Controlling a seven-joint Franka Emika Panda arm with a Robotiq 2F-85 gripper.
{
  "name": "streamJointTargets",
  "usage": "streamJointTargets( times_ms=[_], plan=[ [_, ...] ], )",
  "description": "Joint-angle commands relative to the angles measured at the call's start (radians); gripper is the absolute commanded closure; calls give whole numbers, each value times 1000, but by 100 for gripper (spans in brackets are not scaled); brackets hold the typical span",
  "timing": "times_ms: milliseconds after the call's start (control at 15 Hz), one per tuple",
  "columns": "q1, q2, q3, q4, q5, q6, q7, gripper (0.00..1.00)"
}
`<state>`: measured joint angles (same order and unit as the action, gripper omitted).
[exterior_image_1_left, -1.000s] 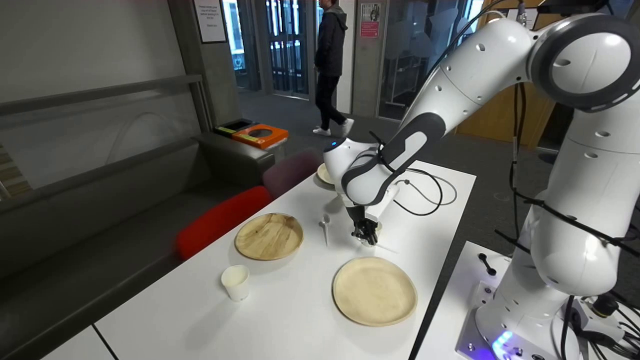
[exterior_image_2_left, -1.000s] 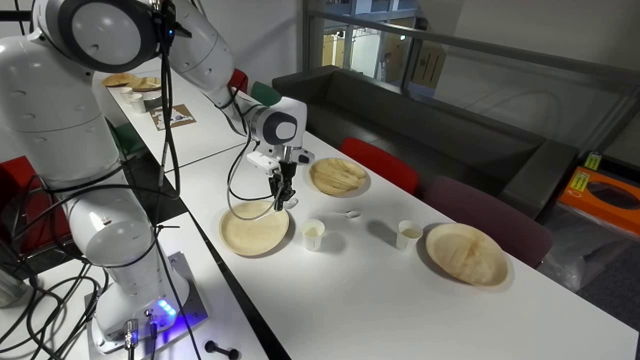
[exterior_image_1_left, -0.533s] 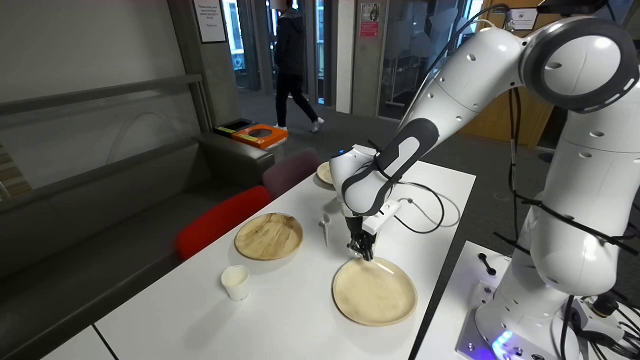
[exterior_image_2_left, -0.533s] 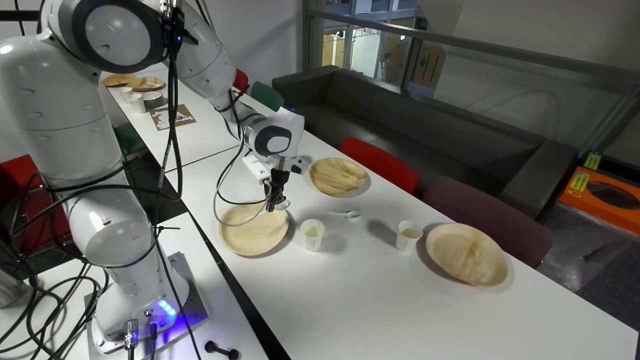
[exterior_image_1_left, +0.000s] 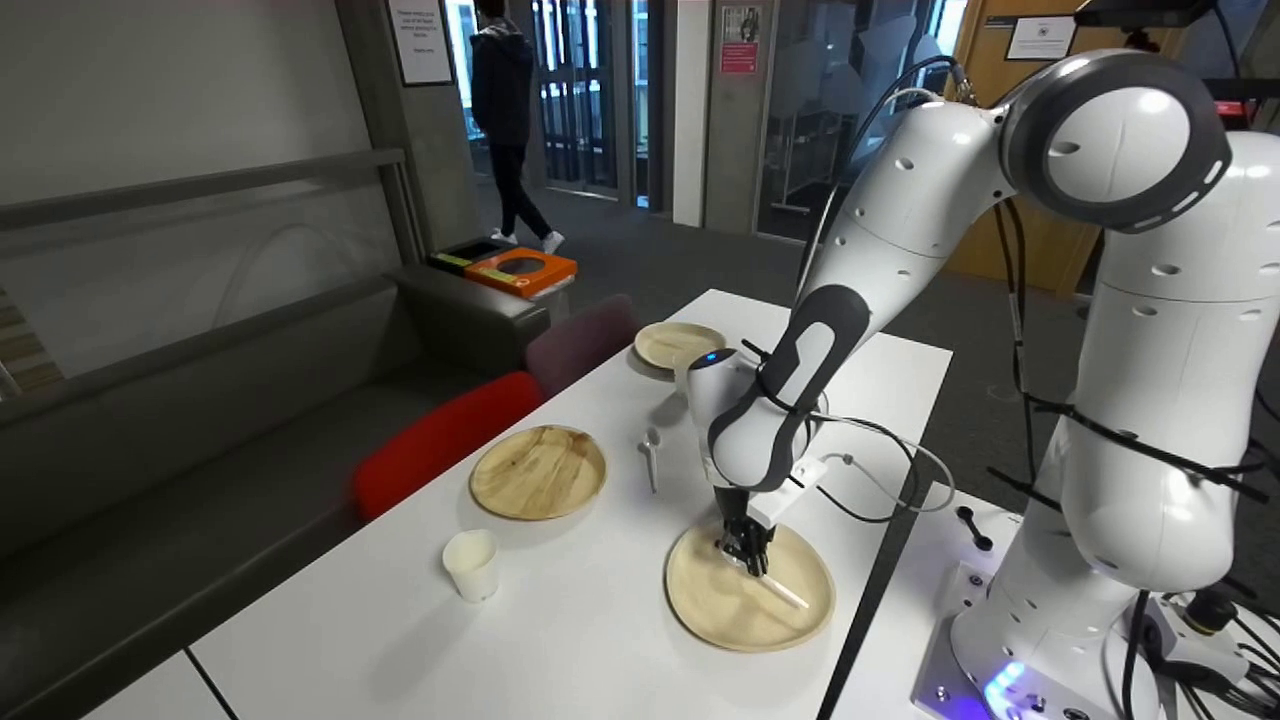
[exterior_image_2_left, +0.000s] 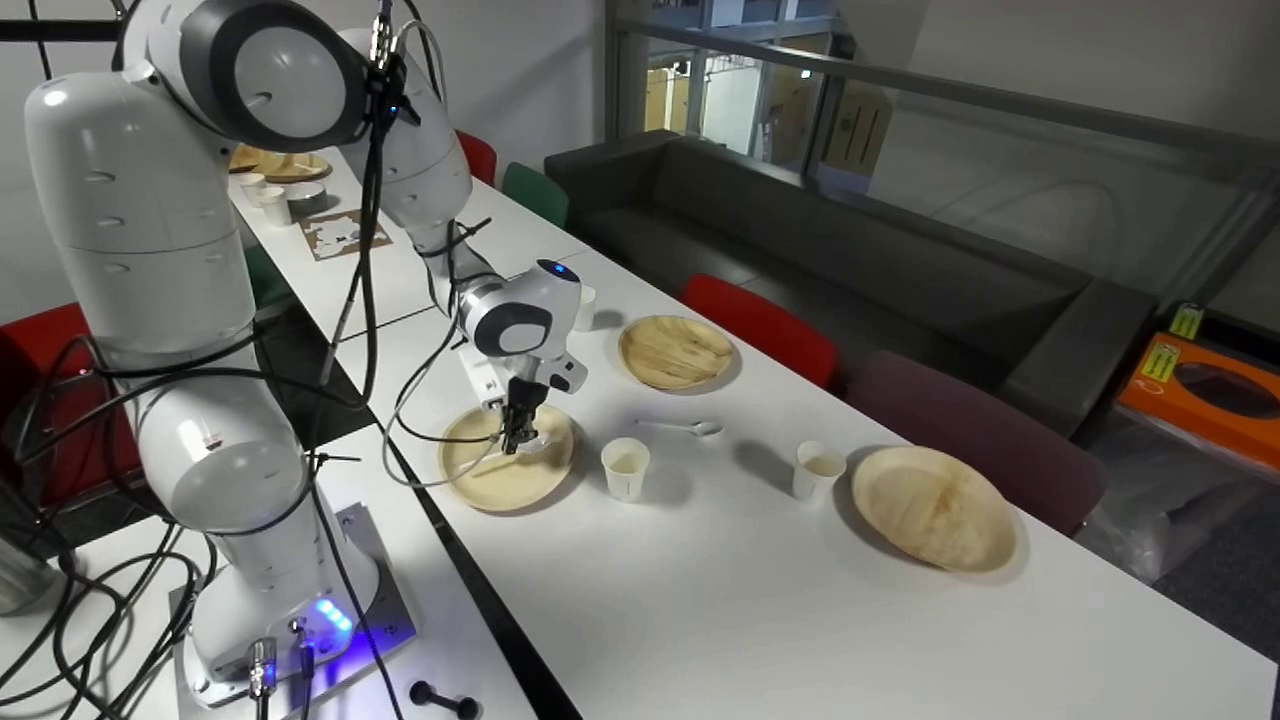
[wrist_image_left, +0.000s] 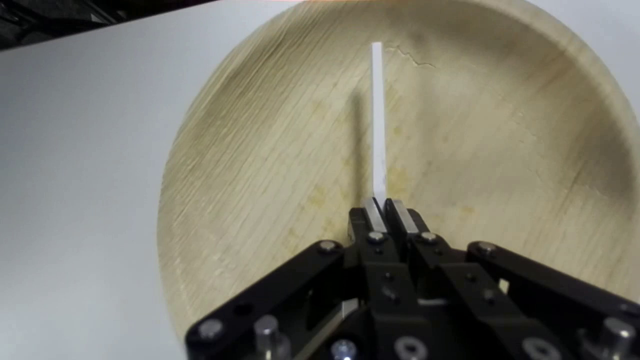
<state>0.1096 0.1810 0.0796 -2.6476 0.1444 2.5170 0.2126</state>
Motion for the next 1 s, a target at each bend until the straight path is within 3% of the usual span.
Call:
streamJointTargets(
  times_ms=[0,67,133,200,800,867,933],
  plan=[
    [-25,-1,-7,-51,15,65,-32,98],
    [-26,2,-10,-56,12,77,-29,98],
    [-23,6,-16,-64,-3,92,-22,68],
    [-23,6,-18,-70,-6,100,-24,67],
    [-36,9,-18,-64,15,104,-37,1],
    [-38,13,-16,-60,20,102,-39,29],
    [-39,15,-16,-57,19,99,-39,40]
  ],
)
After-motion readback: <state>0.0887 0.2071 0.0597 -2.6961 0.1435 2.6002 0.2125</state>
